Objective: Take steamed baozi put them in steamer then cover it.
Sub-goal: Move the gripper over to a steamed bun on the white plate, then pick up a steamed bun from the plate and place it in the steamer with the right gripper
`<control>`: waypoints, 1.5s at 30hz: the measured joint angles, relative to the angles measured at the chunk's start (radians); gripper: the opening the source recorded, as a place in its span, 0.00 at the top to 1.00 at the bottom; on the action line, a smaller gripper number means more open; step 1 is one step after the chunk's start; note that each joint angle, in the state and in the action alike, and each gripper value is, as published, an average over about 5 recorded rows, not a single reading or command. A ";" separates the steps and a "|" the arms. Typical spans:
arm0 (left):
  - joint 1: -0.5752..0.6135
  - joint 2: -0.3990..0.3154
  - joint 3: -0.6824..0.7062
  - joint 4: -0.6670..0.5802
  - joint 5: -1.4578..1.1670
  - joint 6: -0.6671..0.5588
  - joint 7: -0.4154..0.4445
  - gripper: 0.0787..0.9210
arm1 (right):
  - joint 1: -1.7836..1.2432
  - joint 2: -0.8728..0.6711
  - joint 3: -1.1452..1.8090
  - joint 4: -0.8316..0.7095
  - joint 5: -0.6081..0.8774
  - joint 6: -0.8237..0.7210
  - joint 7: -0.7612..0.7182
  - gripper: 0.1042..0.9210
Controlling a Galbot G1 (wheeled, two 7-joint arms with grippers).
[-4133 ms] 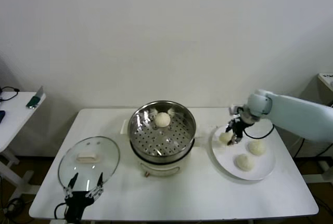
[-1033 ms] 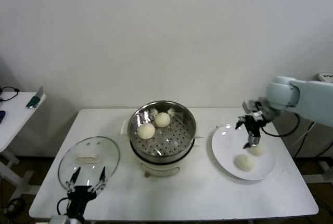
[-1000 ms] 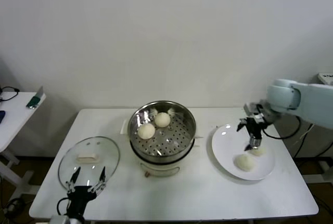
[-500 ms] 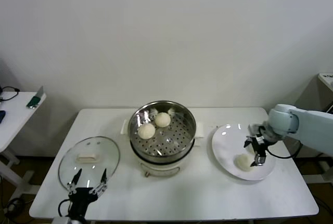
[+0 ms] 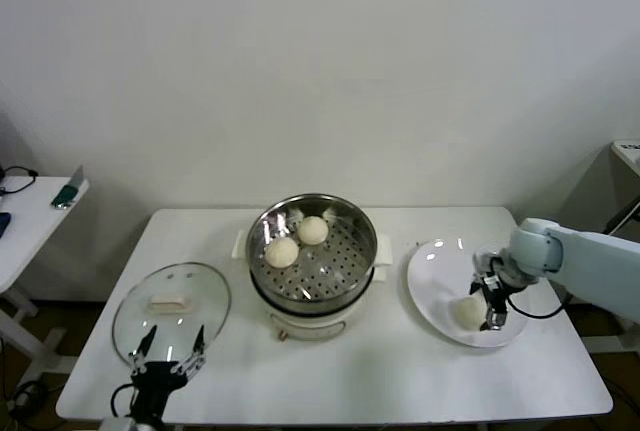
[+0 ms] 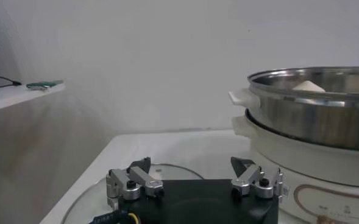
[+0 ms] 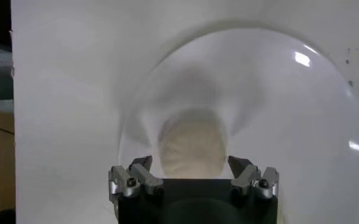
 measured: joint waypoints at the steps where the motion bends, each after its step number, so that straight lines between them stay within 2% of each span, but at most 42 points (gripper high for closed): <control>1: 0.000 0.000 0.000 0.000 0.000 0.000 0.000 0.12 | -0.005 0.002 0.006 -0.004 -0.003 -0.001 0.002 0.12; 5: -0.001 0.000 0.000 -0.001 0.002 0.002 -0.001 0.12 | -0.018 0.011 0.027 -0.022 -0.007 0.000 0.004 0.14; 13: 0.001 0.000 -0.001 -0.003 0.004 0.002 -0.003 0.12 | -0.018 0.014 0.034 -0.031 -0.008 0.016 -0.017 0.30; 21: 0.000 -0.004 0.002 -0.004 0.007 0.002 -0.004 0.12 | 0.035 0.022 0.014 -0.034 -0.034 0.064 -0.062 0.31; 32: -0.002 0.001 0.000 -0.006 0.017 0.005 -0.002 0.12 | 0.364 0.132 -0.081 -0.011 -0.054 0.335 -0.162 0.31; 39: -0.001 0.002 -0.002 -0.007 0.018 0.003 -0.002 0.12 | 0.537 0.274 -0.073 0.058 -0.021 0.513 -0.229 0.31; 45: 0.008 0.003 -0.009 -0.012 0.018 -0.001 -0.003 0.12 | 0.585 0.425 -0.058 0.108 -0.039 0.604 -0.254 0.31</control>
